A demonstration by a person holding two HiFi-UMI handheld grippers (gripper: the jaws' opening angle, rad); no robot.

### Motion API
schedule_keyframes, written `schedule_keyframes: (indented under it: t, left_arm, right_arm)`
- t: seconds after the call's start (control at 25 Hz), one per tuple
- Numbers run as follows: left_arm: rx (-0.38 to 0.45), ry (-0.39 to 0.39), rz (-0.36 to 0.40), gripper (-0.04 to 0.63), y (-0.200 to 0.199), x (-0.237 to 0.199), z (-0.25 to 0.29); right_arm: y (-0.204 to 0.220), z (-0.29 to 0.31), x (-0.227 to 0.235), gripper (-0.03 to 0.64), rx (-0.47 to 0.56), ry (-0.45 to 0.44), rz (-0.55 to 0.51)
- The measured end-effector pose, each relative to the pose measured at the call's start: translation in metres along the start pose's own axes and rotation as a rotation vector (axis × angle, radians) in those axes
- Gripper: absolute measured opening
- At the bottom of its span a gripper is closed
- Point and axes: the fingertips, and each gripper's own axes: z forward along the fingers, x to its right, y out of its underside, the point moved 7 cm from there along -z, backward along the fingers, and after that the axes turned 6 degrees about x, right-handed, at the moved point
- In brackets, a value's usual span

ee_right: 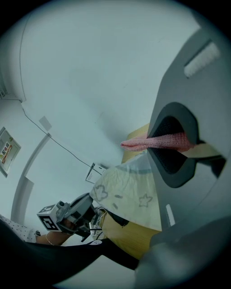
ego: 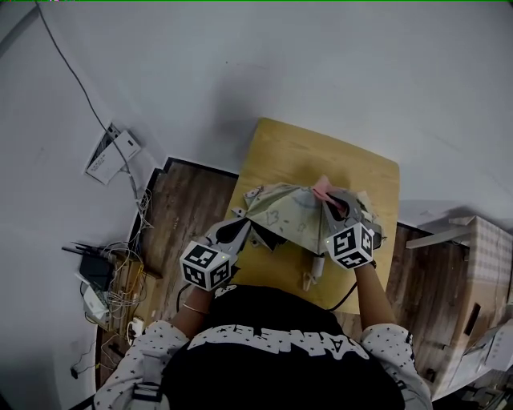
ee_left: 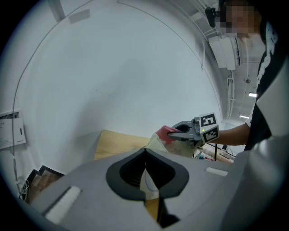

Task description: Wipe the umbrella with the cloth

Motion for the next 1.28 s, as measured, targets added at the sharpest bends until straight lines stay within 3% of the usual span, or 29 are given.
schedule_keyframes:
  t: [0.44,1.28]
  left_arm:
    - [-0.014,0.009,0.016,0.000,-0.003,-0.003,0.002]
    - [-0.033,0.053,0.052,0.000,-0.006,-0.006,0.006]
  right_arm:
    - [0.029,-0.008,-0.024,0.034,-0.094,-0.055,0.038]
    - [0.049,-0.054,-0.059,0.034,-0.162,-0.011,0.126]
